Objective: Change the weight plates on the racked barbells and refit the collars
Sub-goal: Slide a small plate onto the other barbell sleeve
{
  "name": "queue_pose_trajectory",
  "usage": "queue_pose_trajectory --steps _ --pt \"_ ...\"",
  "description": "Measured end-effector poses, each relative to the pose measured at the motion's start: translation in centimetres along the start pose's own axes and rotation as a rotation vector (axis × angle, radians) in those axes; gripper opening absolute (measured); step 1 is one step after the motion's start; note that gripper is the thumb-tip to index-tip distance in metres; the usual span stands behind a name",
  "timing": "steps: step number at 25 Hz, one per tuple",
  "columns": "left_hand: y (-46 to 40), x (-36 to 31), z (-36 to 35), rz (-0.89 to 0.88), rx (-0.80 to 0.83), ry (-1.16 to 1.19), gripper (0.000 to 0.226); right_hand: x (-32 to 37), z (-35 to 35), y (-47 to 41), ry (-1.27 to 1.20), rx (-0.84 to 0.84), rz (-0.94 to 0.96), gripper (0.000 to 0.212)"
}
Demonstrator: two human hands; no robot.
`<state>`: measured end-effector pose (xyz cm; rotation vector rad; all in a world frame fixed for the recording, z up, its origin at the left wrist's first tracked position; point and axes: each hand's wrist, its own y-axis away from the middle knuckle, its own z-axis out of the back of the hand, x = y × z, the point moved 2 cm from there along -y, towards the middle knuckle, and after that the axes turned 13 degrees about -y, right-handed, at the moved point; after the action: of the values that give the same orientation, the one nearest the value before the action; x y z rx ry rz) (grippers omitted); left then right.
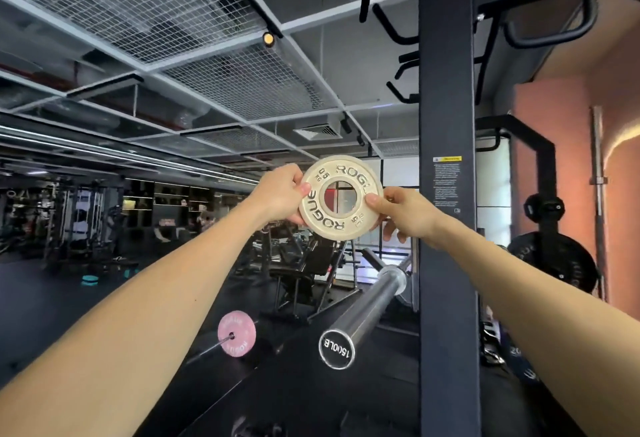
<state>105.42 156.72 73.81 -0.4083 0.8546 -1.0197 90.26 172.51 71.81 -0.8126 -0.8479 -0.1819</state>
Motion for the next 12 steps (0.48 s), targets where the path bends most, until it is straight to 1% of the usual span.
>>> queue_pose_trajectory --steps 3,8,12 --pt "-0.3 0.9 0.0 -0.039 0.023 0.050 0.010 0.9 -0.8 1.1 0.055 -0.077 -0.017 0.026" --pt "2.0 1.7 0.9 -0.143 0.128 0.128 0.011 3.6 -2.9 5.9 0.131 -0.178 -0.097 0.024" --pt "5.1 2.4 1.6 -0.170 0.229 0.259 0.012 5.7 -5.0 10.6 0.173 -0.240 -0.190 0.033"
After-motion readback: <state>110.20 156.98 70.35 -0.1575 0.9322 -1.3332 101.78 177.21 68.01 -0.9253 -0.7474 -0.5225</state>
